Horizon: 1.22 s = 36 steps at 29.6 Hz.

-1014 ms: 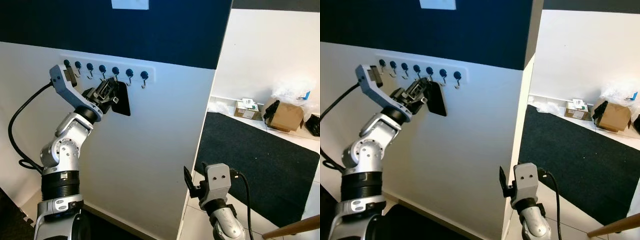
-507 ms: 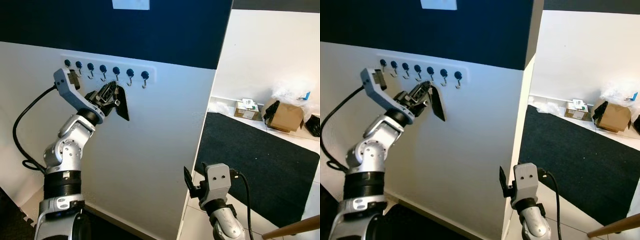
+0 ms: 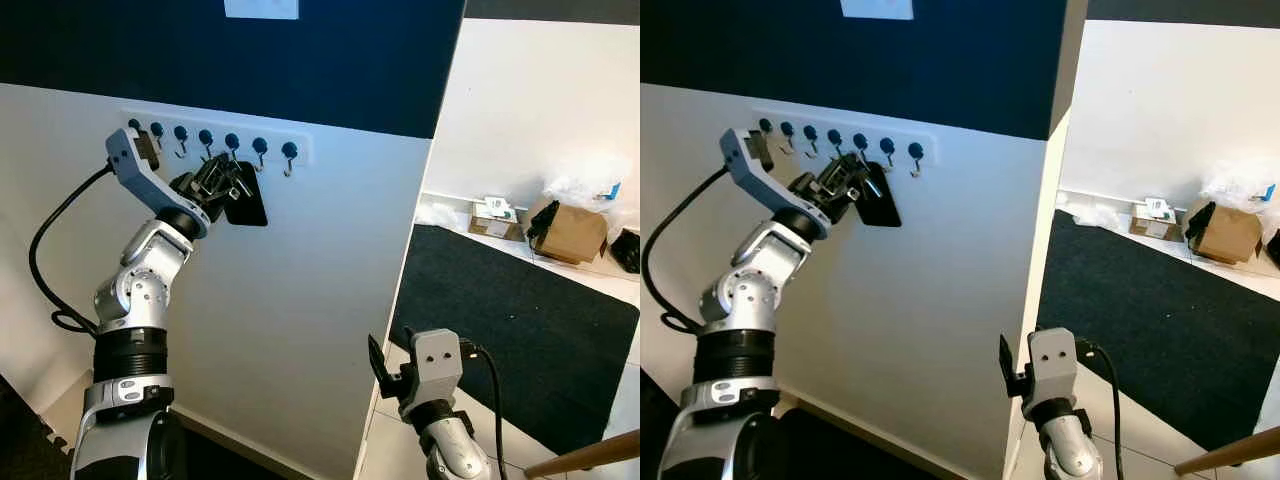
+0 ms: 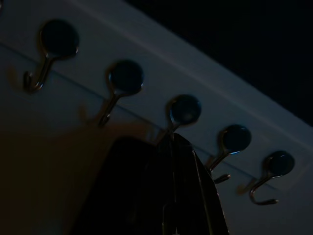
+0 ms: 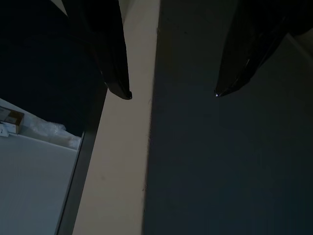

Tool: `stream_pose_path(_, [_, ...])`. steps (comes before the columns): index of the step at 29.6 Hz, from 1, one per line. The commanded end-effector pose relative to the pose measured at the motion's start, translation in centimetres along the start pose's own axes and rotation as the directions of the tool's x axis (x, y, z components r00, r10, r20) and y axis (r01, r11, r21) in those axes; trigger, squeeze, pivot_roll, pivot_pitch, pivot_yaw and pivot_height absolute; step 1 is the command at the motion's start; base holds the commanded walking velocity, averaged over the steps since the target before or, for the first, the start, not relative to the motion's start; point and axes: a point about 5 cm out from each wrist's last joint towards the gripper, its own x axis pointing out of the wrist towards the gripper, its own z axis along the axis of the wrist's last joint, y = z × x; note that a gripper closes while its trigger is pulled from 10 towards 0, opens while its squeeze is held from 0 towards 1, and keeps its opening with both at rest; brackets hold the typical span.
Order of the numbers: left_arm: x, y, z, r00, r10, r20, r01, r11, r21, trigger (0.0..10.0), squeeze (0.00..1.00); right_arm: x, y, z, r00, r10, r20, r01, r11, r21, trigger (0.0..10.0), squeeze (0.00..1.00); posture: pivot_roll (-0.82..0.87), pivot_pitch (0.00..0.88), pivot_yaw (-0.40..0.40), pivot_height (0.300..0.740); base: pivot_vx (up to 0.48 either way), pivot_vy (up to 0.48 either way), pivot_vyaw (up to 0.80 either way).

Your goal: Hang keys on a hook

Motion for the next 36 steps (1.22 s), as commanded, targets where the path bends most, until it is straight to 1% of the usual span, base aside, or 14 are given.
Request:
stream_pose_path(1, [-0.1, 0.5, 0.3, 1.0, 0.024, -0.004, -0.023, 0.999, 0.037, 10.0, 0.0, -0.2, -0.1, -0.4, 1.0, -0.005, -0.02, 0.005, 1.0, 0.007, 10.0, 0.0, 0.05, 0.085, 0.034, 0.74, 0.0, 0.0, 0.0])
stream_pose_path(4, [-0.3, 0.8, -0.4, 0.998, 0.049, -0.032, -0.048, 0.998, 0.03, 10.0, 0.0, -0.2, 0.0, -0.3, 1.0, -0.001, -0.017, 0.001, 1.0, 0.009, 10.0, 0.0, 0.05, 0.084, 0.034, 0.74, 0.0, 0.0, 0.0])
stream_pose_path(9, [-0.5, 1.2, -0.9, 0.996, 0.072, -0.046, -0.07, 0.997, 0.037, 10.0, 0.0, -0.2, 0.0, -0.3, 1.0, 0.001, -0.016, -0.001, 1.0, 0.009, 10.0, 0.0, 0.04, 0.086, 0.032, 0.74, 0.0, 0.0, 0.0])
stream_pose_path(19, [-0.8, 1.1, -1.2, 0.996, 0.072, -0.057, -0.07, 0.997, 0.038, 10.0, 0.0, -0.2, 0.0, -0.4, 1.0, 0.002, -0.02, -0.002, 1.0, 0.009, 10.0, 0.0, 0.05, 0.086, 0.032, 0.74, 0.0, 0.0, 0.0])
stream_pose_path(20, [-0.9, 1.1, -1.2, 0.996, 0.067, -0.058, -0.065, 0.997, 0.044, 10.0, 0.35, -0.2, 0.0, -0.4, 1.0, 0.003, -0.02, -0.003, 1.0, 0.009, 10.0, 0.0, 0.05, 0.085, 0.032, 0.74, 0.0, 0.0, 0.0])
stream_pose_path(21, [-1.0, 1.0, -1.2, 0.996, 0.063, -0.058, -0.06, 0.997, 0.052, 10.0, 1.0, -0.1, 0.1, -0.4, 1.0, 0.004, -0.019, -0.004, 1.0, 0.009, 10.0, 0.0, 0.05, 0.085, 0.032, 0.74, 0.0, 0.0, 0.0])
stream_pose_path(26, [-1.4, 0.8, -1.0, 0.998, 0.034, -0.047, -0.031, 0.998, 0.061, 10.0, 1.0, -0.1, 0.1, -0.4, 1.0, 0.005, -0.02, -0.005, 1.0, 0.009, 10.0, 0.0, 0.05, 0.083, 0.03, 0.74, 0.0, 0.0, 0.0])
stream_pose_path(30, [-2.3, -0.1, -0.5, 0.998, -0.04, -0.039, 0.044, 0.995, 0.091, 10.0, 1.0, -0.1, 0.1, -0.4, 1.0, 0.007, -0.02, -0.006, 1.0, 0.008, 10.0, 0.0, 0.05, 0.082, 0.031, 0.74, 0.0, 0.0, 0.0])
stream_pose_path(31, [-2.7, -0.3, -0.5, 0.997, -0.048, -0.055, 0.056, 0.989, 0.138, 10.0, 0.0, -0.2, 0.1, -0.4, 1.0, 0.006, -0.021, -0.006, 1.0, 0.008, 10.0, 0.0, 0.05, 0.082, 0.03, 0.74, 0.0, 0.0, 0.0])
stream_pose_path(32, [-3.1, -0.4, -0.7, 0.996, -0.046, -0.075, 0.061, 0.976, 0.211, 10.0, 0.0, -0.2, 0.1, -0.5, 1.0, 0.006, -0.023, -0.006, 1.0, 0.007, 10.0, 0.0, 0.05, 0.083, 0.03, 0.74, 0.0, 0.0, 0.0])
stream_pose_path(34, [-3.6, -0.7, -1.1, 0.993, -0.046, -0.108, 0.077, 0.947, 0.311, 10.0, 0.0, -0.2, 0.1, -0.5, 1.0, 0.006, -0.024, -0.006, 1.0, 0.006, 10.0, 0.0, 0.05, 0.083, 0.029, 0.74, 0.0, 0.0, 0.0])
stream_pose_path(35, [-3.9, -0.9, -1.5, 0.99, -0.05, -0.129, 0.093, 0.932, 0.352, 10.0, 0.0, -0.3, 0.1, -0.5, 1.0, 0.006, -0.025, -0.006, 1.0, 0.006, 10.0, 0.0, 0.06, 0.083, 0.029, 0.74, 0.0, 0.0, 0.0])
stream_pose_path(36, [-4.0, -1.1, -1.7, 0.988, -0.054, -0.143, 0.104, 0.922, 0.373, 10.0, 0.0, -0.3, 0.1, -0.6, 1.0, 0.007, -0.025, -0.006, 1.0, 0.006, 10.0, 0.0, 0.06, 0.083, 0.029, 0.74, 0.0, 0.0, 0.0])
